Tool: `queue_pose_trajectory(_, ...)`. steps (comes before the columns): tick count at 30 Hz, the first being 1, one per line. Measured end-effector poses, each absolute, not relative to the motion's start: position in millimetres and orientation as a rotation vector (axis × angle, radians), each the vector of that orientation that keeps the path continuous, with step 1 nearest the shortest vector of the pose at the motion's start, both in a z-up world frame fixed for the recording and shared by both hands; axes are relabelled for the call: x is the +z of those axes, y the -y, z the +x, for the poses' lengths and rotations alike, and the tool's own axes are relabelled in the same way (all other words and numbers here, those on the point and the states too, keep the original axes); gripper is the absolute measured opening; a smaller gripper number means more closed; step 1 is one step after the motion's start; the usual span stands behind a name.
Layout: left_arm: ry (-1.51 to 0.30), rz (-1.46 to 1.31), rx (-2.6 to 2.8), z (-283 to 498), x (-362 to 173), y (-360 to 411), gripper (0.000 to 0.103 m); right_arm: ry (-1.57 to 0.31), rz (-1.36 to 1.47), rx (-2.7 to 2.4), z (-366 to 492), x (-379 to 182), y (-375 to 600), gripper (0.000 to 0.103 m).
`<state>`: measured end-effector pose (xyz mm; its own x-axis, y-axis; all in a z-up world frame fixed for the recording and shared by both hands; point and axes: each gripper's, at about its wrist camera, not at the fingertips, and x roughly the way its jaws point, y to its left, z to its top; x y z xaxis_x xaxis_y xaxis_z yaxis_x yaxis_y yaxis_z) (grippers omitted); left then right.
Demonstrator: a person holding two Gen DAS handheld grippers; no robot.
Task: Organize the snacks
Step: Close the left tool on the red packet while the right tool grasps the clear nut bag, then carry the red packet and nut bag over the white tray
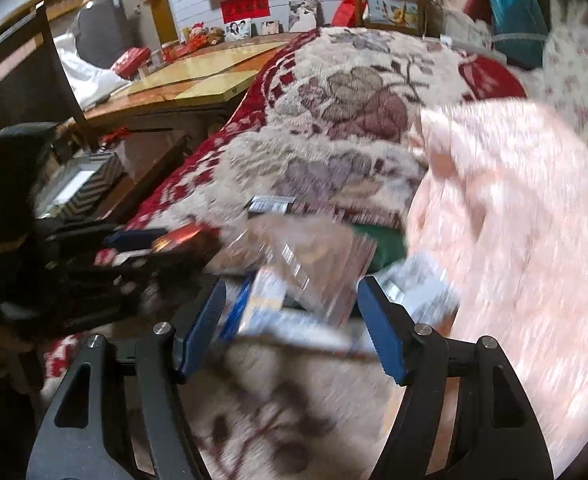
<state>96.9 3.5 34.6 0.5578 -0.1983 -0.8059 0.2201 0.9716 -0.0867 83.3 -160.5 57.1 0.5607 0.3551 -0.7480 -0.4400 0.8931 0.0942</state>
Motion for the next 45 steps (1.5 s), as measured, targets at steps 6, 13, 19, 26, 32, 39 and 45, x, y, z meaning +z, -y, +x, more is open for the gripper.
queue_pose_trajectory(6, -0.963, -0.013, -0.256, 103.7, 34.1, -6.3, 0.038, -0.925, -0.153, 0.487, 120.4, 49.0, 152.9, 0.072)
queue_pose_trajectory(13, -0.977, -0.022, -0.242, 113.1, 29.6, -6.8, 0.056, -0.968, -0.178, 0.528, 145.3, 30.5, 139.0, 0.072)
queue_pose_trajectory(19, -0.981, 0.01, -0.254, 113.1, 25.1, 3.8, 0.037, -0.946, -0.182, 0.565, 136.2, 30.3, 138.9, 0.045)
queue_pose_trajectory(26, -0.941, -0.009, -0.202, 97.9, 37.7, -6.8, 0.036, -0.905, -0.169, 0.589, 116.3, 44.6, 139.9, 0.035)
queue_pose_trajectory(32, -0.914, -0.038, -0.169, 80.5, 56.5, -18.6, 0.036, -0.888, -0.106, 0.605, 99.3, 56.0, 140.7, 0.035)
queue_pose_trajectory(39, -0.893, -0.036, -0.096, 53.4, 72.5, -31.3, 0.036, -0.867, -0.079, 0.622, 80.0, 69.6, 128.8, 0.035)
queue_pose_trajectory(45, -0.877, -0.036, -0.039, 32.0, 80.8, -49.2, 0.036, -0.854, -0.075, 0.653, 65.7, 79.6, 109.7, 0.035)
